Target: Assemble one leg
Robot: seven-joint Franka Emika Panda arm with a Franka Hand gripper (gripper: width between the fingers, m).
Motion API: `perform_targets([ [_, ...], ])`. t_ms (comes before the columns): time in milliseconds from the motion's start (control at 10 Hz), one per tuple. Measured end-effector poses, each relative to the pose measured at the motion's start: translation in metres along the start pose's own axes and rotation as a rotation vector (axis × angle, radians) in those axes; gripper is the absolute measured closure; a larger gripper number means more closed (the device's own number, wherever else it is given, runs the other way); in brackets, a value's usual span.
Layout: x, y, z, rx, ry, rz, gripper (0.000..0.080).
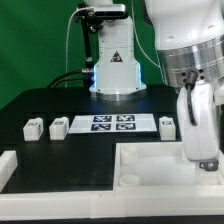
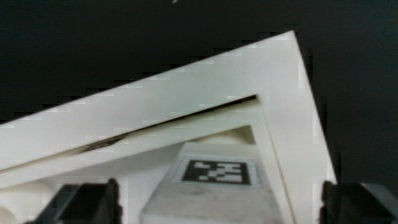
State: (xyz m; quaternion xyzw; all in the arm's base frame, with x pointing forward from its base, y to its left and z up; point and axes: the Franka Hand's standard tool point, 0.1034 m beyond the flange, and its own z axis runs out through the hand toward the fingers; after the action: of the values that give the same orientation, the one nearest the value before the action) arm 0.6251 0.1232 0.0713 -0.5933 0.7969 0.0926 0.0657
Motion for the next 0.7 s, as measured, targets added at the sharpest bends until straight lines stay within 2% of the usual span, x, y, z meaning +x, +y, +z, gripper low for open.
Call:
perform_targets([
  [200,-0.008,0.008,-0.012,-0.01,-0.005,-0.08,0.0158],
  [300,-0.011,0.013,-0.017,-0.034,-0.007,-0.126,0.0158],
  [500,-0.009,0.011,-0.008,-0.056,-0.003,-0.289,0.015],
  [600,-0.007,0.011,-0.005,-0.086,-0.006,-0.33,0.015],
  [700,-0.009,0.009,-0.005,-0.079,-0.007,-0.327,0.015],
])
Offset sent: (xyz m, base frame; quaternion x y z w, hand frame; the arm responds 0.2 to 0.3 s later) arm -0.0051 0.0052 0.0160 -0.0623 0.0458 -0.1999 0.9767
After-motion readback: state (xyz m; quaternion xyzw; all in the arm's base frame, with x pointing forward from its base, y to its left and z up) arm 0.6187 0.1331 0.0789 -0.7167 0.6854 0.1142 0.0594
